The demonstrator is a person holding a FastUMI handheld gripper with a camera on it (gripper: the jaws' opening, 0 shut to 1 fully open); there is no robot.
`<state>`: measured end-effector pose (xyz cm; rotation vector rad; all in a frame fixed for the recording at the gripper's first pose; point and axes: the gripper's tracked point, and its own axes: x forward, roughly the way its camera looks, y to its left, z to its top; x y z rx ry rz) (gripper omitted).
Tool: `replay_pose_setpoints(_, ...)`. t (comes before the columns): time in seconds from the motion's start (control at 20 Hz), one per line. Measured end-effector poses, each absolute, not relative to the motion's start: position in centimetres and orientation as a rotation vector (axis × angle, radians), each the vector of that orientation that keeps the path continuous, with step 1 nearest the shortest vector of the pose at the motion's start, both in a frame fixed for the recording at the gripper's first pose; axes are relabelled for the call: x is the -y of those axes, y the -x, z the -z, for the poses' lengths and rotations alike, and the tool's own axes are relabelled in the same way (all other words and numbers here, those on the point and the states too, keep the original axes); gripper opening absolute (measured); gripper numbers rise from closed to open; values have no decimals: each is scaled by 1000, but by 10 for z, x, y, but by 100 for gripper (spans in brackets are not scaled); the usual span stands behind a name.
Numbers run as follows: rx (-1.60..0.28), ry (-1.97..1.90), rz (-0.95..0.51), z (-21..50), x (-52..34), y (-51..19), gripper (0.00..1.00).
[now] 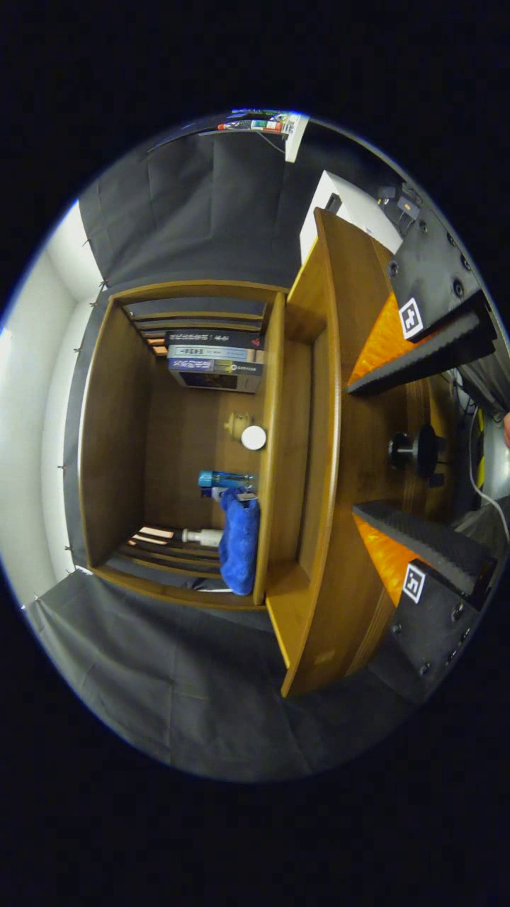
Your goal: Pull open the drawer, take out the items inside it, and place them on the countertop above the cabinet.
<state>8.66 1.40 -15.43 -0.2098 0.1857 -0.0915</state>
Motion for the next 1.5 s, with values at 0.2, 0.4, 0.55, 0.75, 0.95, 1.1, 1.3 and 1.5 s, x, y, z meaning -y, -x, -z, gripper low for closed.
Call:
replay_pose_setpoints(0.2,-174,220,94,153,-17,-87,99)
replay_pose_setpoints(0.4,-149,230,77,143,-21,-99,99)
replay_pose_setpoints(0.55,-121,258,64,132,-28,-117,98)
replay_pose_setpoints(0.75,-96,271,69,132,-31,-135,98)
replay_pose_setpoints(0.95,-124,209,67,138,-28,-151,98)
replay_pose_setpoints(1.1,-146,211,66,137,-23,-170,98)
replay_pose_setpoints(1.3,-175,231,71,142,-22,-210,98)
replay_pose_setpoints(1.5,-239,194,93,168,-18,-240,98)
